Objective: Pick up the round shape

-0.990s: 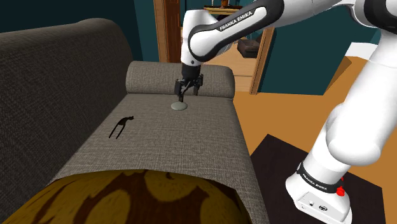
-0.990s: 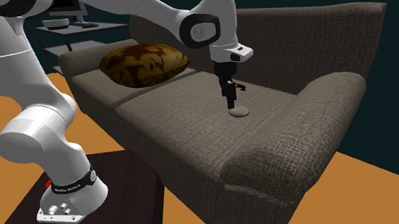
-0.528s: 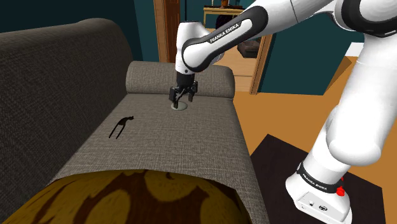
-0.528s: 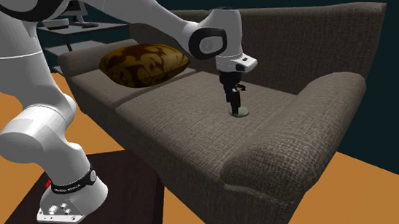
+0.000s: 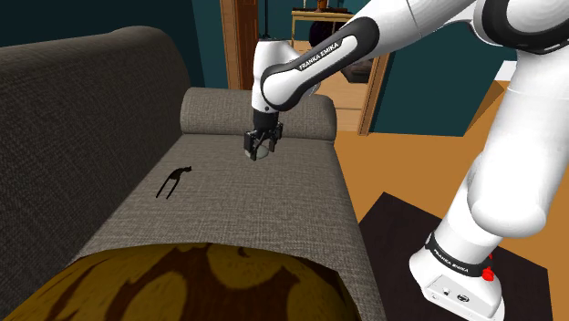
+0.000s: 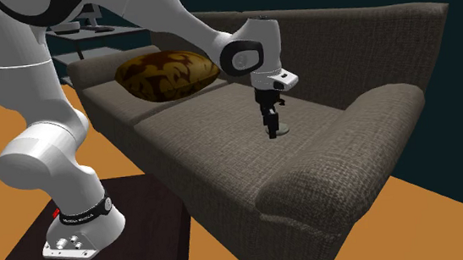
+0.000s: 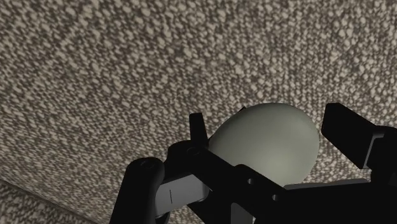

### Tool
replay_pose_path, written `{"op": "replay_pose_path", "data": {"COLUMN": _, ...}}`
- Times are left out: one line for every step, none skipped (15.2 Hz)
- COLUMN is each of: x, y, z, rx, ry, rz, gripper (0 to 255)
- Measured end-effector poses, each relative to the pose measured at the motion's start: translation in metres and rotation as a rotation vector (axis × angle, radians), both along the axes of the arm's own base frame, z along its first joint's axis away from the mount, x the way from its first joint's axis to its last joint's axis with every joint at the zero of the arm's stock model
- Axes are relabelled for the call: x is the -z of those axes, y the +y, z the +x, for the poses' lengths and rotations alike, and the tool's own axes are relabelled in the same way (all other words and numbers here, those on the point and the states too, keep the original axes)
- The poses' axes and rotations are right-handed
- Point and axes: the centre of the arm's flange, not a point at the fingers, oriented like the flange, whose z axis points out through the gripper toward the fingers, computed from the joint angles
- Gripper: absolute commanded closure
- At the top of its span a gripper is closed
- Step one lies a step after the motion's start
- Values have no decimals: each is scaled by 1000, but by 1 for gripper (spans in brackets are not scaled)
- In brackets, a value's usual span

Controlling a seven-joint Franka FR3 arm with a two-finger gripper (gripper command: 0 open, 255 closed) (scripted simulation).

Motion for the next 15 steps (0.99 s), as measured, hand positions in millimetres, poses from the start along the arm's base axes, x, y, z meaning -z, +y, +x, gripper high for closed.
{"op": "replay_pose_path", "data": {"x": 0, "y": 0, "z": 0, "rx": 0, "ry": 0, "rz": 0, "gripper": 255}}
{"op": "replay_pose_path", "data": {"x": 0, "y": 0, "z": 0, "rx": 0, "ry": 0, "rz": 0, "gripper": 255}}
{"op": "replay_pose_path", "data": {"x": 0, "y": 0, "z": 0, "rx": 0, "ry": 0, "rz": 0, "gripper": 255}}
{"op": "replay_pose_path", "data": {"x": 0, "y": 0, "z": 0, "rx": 0, "ry": 0, "rz": 0, "gripper": 255}}
{"op": "replay_pose_path", "data": {"x": 0, "y": 0, "z": 0, "rx": 0, "ry": 0, "rz": 0, "gripper": 255}}
{"op": "replay_pose_path", "data": {"x": 0, "y": 0, "z": 0, "rx": 0, "ry": 0, "rz": 0, "gripper": 255}}
{"op": "replay_pose_path", "data": {"x": -2, "y": 1, "z": 0, "rx": 0, "ry": 0, "rz": 0, "gripper": 255}}
{"op": "replay_pose_path", "data": {"x": -7, "y": 1, "z": -1, "rx": 0, "ry": 0, "rz": 0, "gripper": 255}}
{"op": "replay_pose_path", "data": {"x": -11, "y": 0, "z": 0, "rx": 0, "ry": 0, "rz": 0, "gripper": 255}}
{"op": "replay_pose_path", "data": {"x": -15, "y": 1, "z": -1, "rx": 0, "ry": 0, "rz": 0, "gripper": 255}}
{"op": "replay_pose_path", "data": {"x": -21, "y": 0, "z": -1, "rx": 0, "ry": 0, "rz": 0, "gripper": 255}}
{"op": "replay_pose_path", "data": {"x": -26, "y": 0, "z": -2, "rx": 0, "ry": 0, "rz": 0, "gripper": 255}}
{"op": "replay_pose_path", "data": {"x": -32, "y": 0, "z": 0, "rx": 0, "ry": 0, "rz": 0, "gripper": 255}}
{"op": "replay_pose_path", "data": {"x": -37, "y": 0, "z": 1, "rx": 0, "ry": 0, "rz": 0, "gripper": 255}}
{"op": "replay_pose_path", "data": {"x": -42, "y": 0, "z": 2, "rx": 0, "ry": 0, "rz": 0, "gripper": 255}}
